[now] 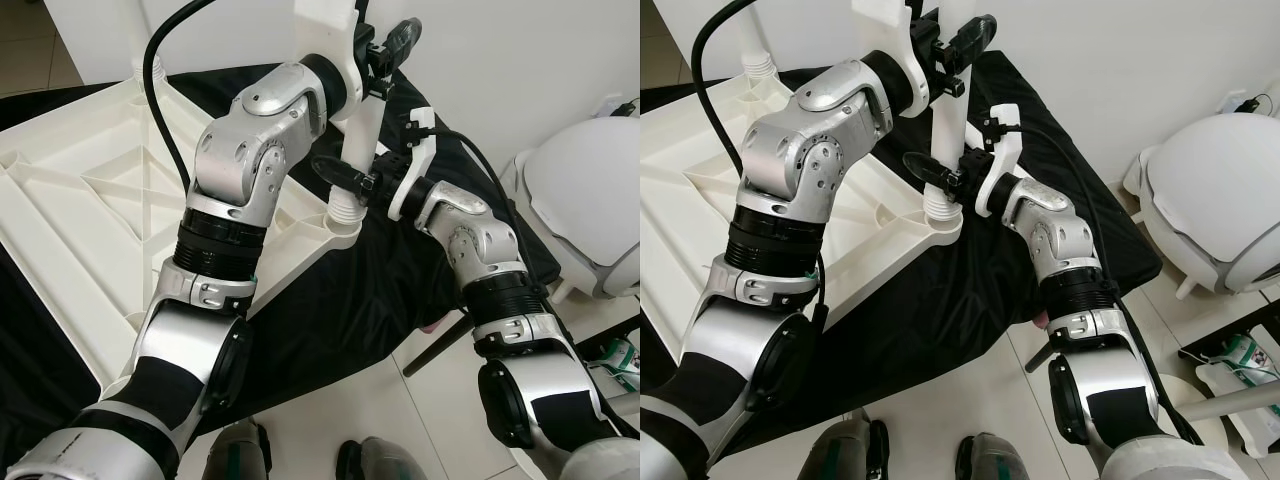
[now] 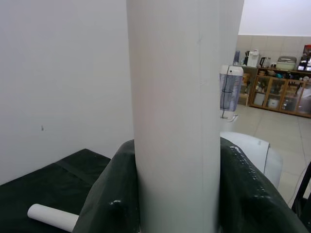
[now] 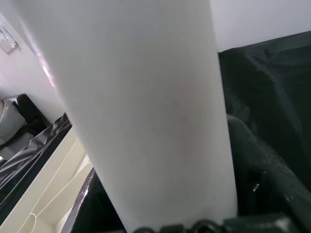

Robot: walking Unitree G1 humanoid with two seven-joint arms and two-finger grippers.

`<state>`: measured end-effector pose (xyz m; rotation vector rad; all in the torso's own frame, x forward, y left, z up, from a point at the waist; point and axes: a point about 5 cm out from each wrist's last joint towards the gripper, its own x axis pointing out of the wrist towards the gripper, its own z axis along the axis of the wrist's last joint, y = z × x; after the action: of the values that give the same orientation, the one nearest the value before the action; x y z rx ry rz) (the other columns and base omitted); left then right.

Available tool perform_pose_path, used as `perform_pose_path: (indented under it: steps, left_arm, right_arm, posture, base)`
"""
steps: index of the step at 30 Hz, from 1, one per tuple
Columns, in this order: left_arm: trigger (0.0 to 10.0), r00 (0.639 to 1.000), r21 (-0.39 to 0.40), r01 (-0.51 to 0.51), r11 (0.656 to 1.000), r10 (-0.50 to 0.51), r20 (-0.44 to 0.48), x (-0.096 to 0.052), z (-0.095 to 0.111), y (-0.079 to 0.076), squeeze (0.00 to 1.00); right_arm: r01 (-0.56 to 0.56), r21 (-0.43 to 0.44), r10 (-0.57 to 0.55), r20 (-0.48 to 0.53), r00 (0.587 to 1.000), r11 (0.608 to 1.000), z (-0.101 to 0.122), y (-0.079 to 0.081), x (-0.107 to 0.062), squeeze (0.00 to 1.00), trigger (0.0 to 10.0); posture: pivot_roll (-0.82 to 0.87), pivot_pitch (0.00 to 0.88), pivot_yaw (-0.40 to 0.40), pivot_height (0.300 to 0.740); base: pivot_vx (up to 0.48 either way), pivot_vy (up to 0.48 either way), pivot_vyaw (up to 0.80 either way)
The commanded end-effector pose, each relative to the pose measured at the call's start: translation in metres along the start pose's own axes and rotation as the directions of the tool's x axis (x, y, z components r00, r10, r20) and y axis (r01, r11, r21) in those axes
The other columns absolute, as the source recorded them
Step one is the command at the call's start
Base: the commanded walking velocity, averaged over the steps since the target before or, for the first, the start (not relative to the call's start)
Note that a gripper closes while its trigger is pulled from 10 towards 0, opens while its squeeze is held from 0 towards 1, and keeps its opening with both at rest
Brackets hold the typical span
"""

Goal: Building children table

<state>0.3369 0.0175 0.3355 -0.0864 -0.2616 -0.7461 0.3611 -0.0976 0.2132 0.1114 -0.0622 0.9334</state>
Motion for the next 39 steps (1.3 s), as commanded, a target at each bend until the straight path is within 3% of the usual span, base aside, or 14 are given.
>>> perform_pose_path:
  steps: [1,9,10,11,12,21,22,23,24,29,35,39]
  left_arm:
    - [10.0,0.999,0.004,0.046,0.999,-0.046,0.014,0.000,0.001,-0.010,0.00]
    - [10.0,0.998,0.004,0.067,0.998,-0.067,-0.002,0.000,-0.004,-0.015,0.00]
    - [10.0,0.997,-0.016,0.083,0.996,-0.083,0.003,-0.001,-0.004,-0.016,1.00]
    - [10.0,0.997,-0.016,0.083,0.996,-0.083,0.003,-0.001,-0.004,-0.016,1.00]
    - [10.0,0.995,-0.024,0.104,0.994,-0.104,0.004,-0.001,-0.004,-0.018,1.00]
    - [10.0,0.996,-0.006,0.093,0.996,-0.093,0.008,-0.004,0.000,-0.015,1.00]
    - [10.0,0.997,0.001,0.079,0.997,-0.079,0.006,-0.005,-0.001,-0.013,0.90]
    - [10.0,0.997,0.001,0.079,0.997,-0.079,0.006,-0.005,-0.001,-0.013,0.90]
    - [10.0,0.998,0.006,0.070,0.998,-0.070,0.004,-0.006,-0.001,-0.011,0.00]
    - [10.0,1.000,0.051,-0.020,0.999,0.021,-0.022,-0.013,-0.007,0.007,0.00]
    - [10.0,0.998,0.060,-0.063,0.996,0.064,-0.028,-0.019,-0.009,0.016,0.00]
    - [10.0,0.989,0.089,-0.127,0.988,0.134,-0.067,-0.029,-0.021,0.027,0.00]
  right_arm:
    - [-0.014,-0.012,0.014,0.007,1.000,1.000,0.003,0.002,0.003,0.00,0.0]
    - [-0.028,-0.016,0.029,0.014,0.999,0.999,0.004,0.005,0.005,0.00,0.0]
    - [-0.025,-0.017,0.025,0.014,1.000,1.000,0.004,0.005,0.005,0.00,4.2]
    - [-0.025,-0.017,0.025,0.014,1.000,1.000,0.004,0.005,0.005,0.00,4.2]
    - [-0.016,-0.020,0.017,0.013,1.000,1.000,0.004,0.005,0.006,0.00,10.0]
    - [0.065,-0.013,-0.065,0.030,0.997,0.998,0.004,-0.002,0.008,0.00,10.0]
    - [0.074,-0.009,-0.074,0.041,0.996,0.997,0.005,-0.003,0.007,0.00,10.0]
    - [0.074,-0.009,-0.074,0.041,0.996,0.997,0.005,-0.003,0.007,0.00,10.0]
    - [0.080,-0.007,-0.079,0.050,0.996,0.997,0.005,-0.003,0.007,0.00,10.0]
    - [0.157,0.010,-0.157,0.093,0.983,0.988,0.010,-0.012,0.001,0.00,10.0]
    - [0.231,0.012,-0.230,0.121,0.965,0.973,0.012,-0.020,-0.004,0.00,10.0]
    - [0.339,-0.007,-0.336,0.111,0.935,0.941,0.006,-0.030,-0.014,0.00,10.0]
  posture:
    - [-0.05,0.023,-0.036,0.740]
    - [-0.04,0.025,-0.032,0.740]
    - [-0.04,0.025,-0.032,0.740]
    - [-0.04,0.025,-0.032,0.740]
    - [-0.04,0.026,-0.032,0.740]
    - [-0.04,0.027,-0.030,0.740]
    - [-0.04,0.027,-0.029,0.740]
    - [-0.04,0.027,-0.029,0.740]
    - [-0.04,0.027,-0.029,0.740]
    - [-0.04,0.028,-0.026,0.740]
    - [-0.03,0.029,-0.026,0.740]
    - [-0.03,0.030,-0.025,0.740]
  base:
    - [0.000,0.000,0.00]
    - [0.000,0.000,0.00]
    - [0.000,0.000,0.00]
    - [0.000,0.000,0.00]
    - [0.000,0.000,0.00]
    - [0.000,0.000,0.00]
    - [0.000,0.000,0.00]
    - [0.000,0.000,0.00]
    - [0.000,0.000,0.00]
    - [0.000,0.000,0.00]
    - [0.000,0.000,0.00]
    - [0.000,0.000,0.00]
